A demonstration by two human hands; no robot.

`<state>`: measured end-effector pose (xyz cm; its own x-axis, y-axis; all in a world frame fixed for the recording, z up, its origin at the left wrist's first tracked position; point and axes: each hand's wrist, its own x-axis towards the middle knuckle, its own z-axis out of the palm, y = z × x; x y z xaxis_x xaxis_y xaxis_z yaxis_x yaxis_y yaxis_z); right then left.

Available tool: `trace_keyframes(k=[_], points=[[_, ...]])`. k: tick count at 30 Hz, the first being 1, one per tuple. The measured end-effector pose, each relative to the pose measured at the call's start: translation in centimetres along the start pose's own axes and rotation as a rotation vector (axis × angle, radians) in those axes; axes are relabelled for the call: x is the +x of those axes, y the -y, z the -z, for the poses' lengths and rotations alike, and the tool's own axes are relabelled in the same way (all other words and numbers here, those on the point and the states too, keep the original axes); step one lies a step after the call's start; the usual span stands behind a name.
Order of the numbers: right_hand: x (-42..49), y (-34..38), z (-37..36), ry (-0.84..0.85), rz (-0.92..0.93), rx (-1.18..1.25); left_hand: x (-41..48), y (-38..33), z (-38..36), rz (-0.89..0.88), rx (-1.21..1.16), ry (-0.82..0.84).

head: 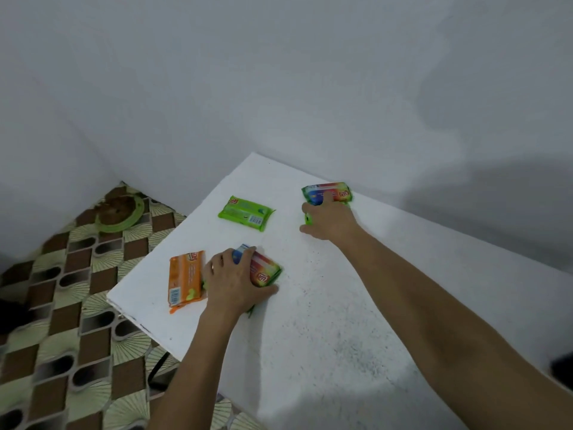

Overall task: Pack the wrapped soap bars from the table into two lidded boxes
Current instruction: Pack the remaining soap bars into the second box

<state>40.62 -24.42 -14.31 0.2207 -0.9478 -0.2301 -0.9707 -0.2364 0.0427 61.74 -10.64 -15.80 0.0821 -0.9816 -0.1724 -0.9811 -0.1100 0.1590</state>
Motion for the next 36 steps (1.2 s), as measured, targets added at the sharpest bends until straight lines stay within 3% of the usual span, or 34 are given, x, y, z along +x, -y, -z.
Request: trace_keyframes(k=[7,13,16,20,25,36], points=[[-2.9,-0.2,-0.4,-0.048,-0.025,0.031,-1.7,-1.2,0.0,-0.016,-0.163,-0.056],[-8.5,-3.4,-0.6,-0.247,-0.055,-0.16,-5.6,-4.4,2.3,-0.03,-0.996,-0.09],[-11.2,-6.3,-0.1,-0.432,-0.13,0.076,-7.6,-6.3,3.0,-0.009,-1.249,-0.121],[-16.1,-9.9,-0.3,-0.584,-0.178,0.539,-9.9,-8.5,3.4,-0.1,-1.283,-0.168],[-25.2,-13.0,-0.1,-0.677,-0.099,0.854,-13.4,-12.3,3.7,-0.203,-1.364,-0.104],[-47.8,-16.9,0.2,-0.724,-0.145,0.986,-23.5,-22.1,1.3,-0.437,-1.419,0.071]])
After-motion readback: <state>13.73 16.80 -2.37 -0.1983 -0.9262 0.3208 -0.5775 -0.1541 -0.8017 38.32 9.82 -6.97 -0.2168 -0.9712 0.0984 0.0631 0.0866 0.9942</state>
